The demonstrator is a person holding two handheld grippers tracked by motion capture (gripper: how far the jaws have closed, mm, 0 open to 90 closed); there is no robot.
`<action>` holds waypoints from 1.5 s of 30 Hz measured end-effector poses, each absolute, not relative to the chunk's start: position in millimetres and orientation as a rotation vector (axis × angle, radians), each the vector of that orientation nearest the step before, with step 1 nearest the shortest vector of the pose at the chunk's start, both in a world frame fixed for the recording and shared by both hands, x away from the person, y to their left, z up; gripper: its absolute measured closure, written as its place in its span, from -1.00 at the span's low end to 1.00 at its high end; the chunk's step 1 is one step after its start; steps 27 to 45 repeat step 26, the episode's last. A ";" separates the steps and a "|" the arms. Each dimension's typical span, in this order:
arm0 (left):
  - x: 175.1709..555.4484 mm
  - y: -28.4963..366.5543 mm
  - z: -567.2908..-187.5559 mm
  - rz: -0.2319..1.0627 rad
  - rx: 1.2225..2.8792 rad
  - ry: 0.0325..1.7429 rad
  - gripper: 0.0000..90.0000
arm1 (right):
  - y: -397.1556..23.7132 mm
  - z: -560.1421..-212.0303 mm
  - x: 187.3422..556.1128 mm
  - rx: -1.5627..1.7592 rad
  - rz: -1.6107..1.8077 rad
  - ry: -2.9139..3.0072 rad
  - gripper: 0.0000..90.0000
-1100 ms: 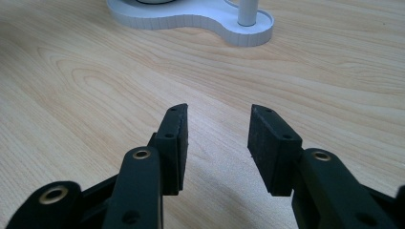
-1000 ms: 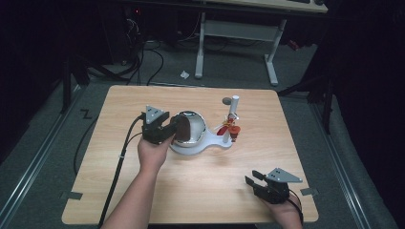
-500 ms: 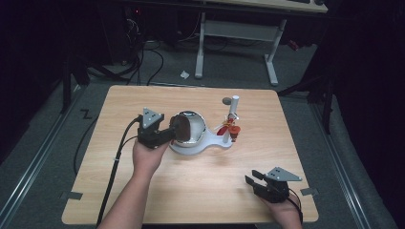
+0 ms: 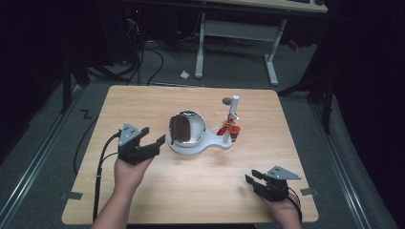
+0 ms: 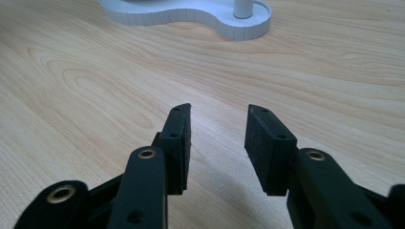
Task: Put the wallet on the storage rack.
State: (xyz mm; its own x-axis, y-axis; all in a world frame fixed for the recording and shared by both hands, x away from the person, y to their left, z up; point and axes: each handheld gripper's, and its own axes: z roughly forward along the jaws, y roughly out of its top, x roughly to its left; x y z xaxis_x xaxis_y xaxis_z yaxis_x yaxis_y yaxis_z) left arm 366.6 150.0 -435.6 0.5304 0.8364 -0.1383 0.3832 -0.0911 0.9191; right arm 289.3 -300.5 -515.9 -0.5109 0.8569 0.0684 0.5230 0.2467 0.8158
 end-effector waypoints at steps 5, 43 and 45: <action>350.1 181.6 -463.6 0.508 1.717 1.097 -0.31 | -297.3 -517.8 290.5 1.258 1.150 2.144 0.39; 295.5 239.4 -532.4 0.439 1.939 1.148 -0.30 | -288.5 -521.8 289.4 1.258 1.023 2.111 0.23; 295.5 239.4 -532.4 0.439 1.939 1.148 -0.30 | -288.5 -521.8 289.4 1.258 1.023 2.111 0.23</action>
